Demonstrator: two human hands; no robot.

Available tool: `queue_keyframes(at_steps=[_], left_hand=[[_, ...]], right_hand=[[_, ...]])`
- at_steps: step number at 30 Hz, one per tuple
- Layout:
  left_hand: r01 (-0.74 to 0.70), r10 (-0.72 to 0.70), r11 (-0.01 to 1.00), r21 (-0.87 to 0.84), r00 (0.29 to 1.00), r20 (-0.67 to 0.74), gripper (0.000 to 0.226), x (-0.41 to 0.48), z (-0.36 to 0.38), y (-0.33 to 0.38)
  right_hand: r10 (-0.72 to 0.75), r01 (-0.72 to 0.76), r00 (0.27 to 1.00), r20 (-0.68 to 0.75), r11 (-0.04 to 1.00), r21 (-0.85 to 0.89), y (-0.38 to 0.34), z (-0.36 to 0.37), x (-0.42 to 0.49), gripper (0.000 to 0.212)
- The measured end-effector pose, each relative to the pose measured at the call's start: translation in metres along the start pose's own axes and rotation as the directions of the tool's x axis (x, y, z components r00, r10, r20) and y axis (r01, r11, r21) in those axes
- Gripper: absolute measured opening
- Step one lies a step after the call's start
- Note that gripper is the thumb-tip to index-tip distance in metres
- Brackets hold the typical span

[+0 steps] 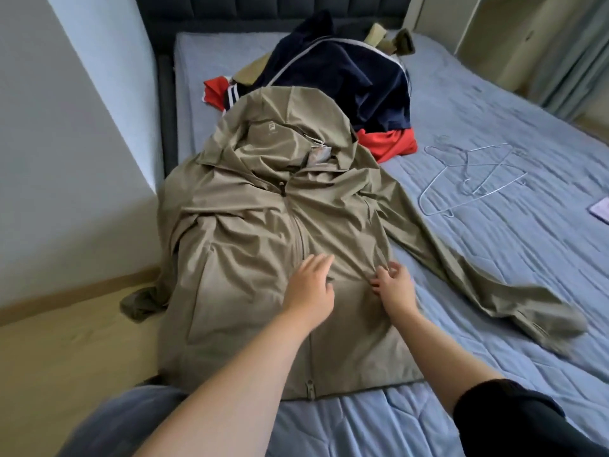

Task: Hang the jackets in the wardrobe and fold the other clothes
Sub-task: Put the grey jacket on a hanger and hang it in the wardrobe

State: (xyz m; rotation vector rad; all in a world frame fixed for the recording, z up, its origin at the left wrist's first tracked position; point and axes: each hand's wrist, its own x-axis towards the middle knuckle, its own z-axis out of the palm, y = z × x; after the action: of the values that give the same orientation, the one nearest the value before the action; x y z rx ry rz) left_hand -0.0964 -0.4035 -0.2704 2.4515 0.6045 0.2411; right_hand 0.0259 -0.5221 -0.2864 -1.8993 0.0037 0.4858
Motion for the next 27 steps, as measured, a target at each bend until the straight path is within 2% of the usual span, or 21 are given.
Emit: queue_keyframes(at_steps=[1,2,3,4,5,6,7,8,9,10,11,12,14,17,19,21,22,24,26,27], left_hand=[[0.003,-0.003,1.0,0.004,1.0,0.024,0.055,0.006,0.008,0.0],[0.015,-0.016,1.0,0.023,0.998,0.059,0.055,0.011,0.014,-0.001],[0.031,-0.036,0.998,0.056,0.994,0.101,0.056,0.016,0.02,-0.004],[0.048,-0.062,0.994,0.101,0.988,0.145,0.058,0.019,0.024,-0.008],[0.059,-0.086,0.987,0.148,0.98,0.182,0.06,0.022,0.027,-0.014],[0.061,-0.102,0.98,0.192,0.973,0.209,0.061,0.025,0.03,-0.019],[0.057,-0.11,0.972,0.227,0.968,0.226,0.062,0.027,0.032,-0.024],[0.05,-0.112,0.965,0.257,0.966,0.233,0.063,0.028,0.034,-0.028],[0.045,-0.114,0.959,0.281,0.966,0.234,0.063,0.029,0.035,-0.031],[0.043,-0.116,0.952,0.302,0.966,0.229,0.063,0.03,0.037,-0.032],[0.045,-0.121,0.945,0.325,0.968,0.22,0.063,0.031,0.038,-0.033],[0.052,-0.131,0.936,0.347,0.969,0.208,0.063,0.031,0.04,-0.033],[0.075,-0.156,0.923,0.377,0.969,0.191,0.062,0.033,0.042,-0.031],[0.098,-0.186,0.917,0.388,0.962,0.198,0.061,0.037,0.043,-0.024],[0.106,-0.198,0.915,0.39,0.958,0.205,0.061,0.039,0.043,-0.02],[0.108,-0.198,0.919,0.379,0.958,0.207,0.061,0.042,0.043,-0.014],[0.104,-0.192,0.923,0.371,0.959,0.209,0.061,0.044,0.043,-0.01],[0.083,-0.17,0.93,0.359,0.961,0.218,0.062,0.051,0.044,-0.003],[0.057,-0.145,0.933,0.355,0.963,0.226,0.062,0.061,0.046,0.003],[0.047,-0.135,0.933,0.357,0.964,0.227,0.062,0.068,0.047,0.005]], right_hand=[[0.152,-0.135,0.987,-0.044,0.954,0.268,-0.008,-0.006,0.011,0.041],[0.278,-0.213,0.958,-0.065,0.849,0.484,-0.012,-0.016,0.021,0.04],[0.377,-0.249,0.922,-0.089,0.752,0.61,-0.012,-0.025,0.03,0.04],[0.411,-0.253,0.904,-0.117,0.736,0.628,-0.01,-0.035,0.036,0.042],[0.368,-0.237,0.915,-0.162,0.819,0.522,-0.01,-0.043,0.038,0.042],[0.266,-0.205,0.946,-0.184,0.932,0.298,-0.009,-0.05,0.042,0.042],[0.144,-0.146,0.975,-0.171,0.989,0.002,-0.007,-0.055,0.048,0.042],[0.061,-0.102,0.984,-0.167,0.963,-0.248,-0.007,-0.059,0.058,0.043],[0.032,-0.102,0.986,-0.162,0.889,-0.447,-0.011,-0.066,0.067,0.045],[0.041,-0.149,0.978,-0.204,0.819,-0.554,-0.017,-0.074,0.073,0.05],[0.06,-0.227,0.952,-0.3,0.795,-0.562,-0.024,-0.083,0.082,0.053],[0.091,-0.31,0.91,-0.405,0.8,-0.515,-0.028,-0.094,0.092,0.053],[0.229,-0.381,0.831,-0.507,0.898,-0.22,-0.031,-0.115,0.102,0.043],[0.334,-0.262,0.744,-0.578,0.943,0.207,-0.026,-0.125,0.106,0.04],[0.228,-0.175,0.697,-0.679,0.973,0.148,-0.022,-0.115,0.103,0.039],[-0.083,0.007,0.731,-0.678,0.993,-0.114,-0.016,-0.1,0.093,0.03],[-0.255,0.109,0.745,-0.617,0.958,-0.265,-0.011,-0.094,0.088,0.024],[-0.526,0.279,0.722,-0.45,0.816,-0.506,0.001,-0.084,0.082,0.019],[-0.648,0.35,0.697,-0.307,0.681,-0.644,0.003,-0.078,0.085,0.024],[-0.649,0.322,0.72,-0.244,0.625,-0.711,0.001,-0.076,0.091,0.029]])
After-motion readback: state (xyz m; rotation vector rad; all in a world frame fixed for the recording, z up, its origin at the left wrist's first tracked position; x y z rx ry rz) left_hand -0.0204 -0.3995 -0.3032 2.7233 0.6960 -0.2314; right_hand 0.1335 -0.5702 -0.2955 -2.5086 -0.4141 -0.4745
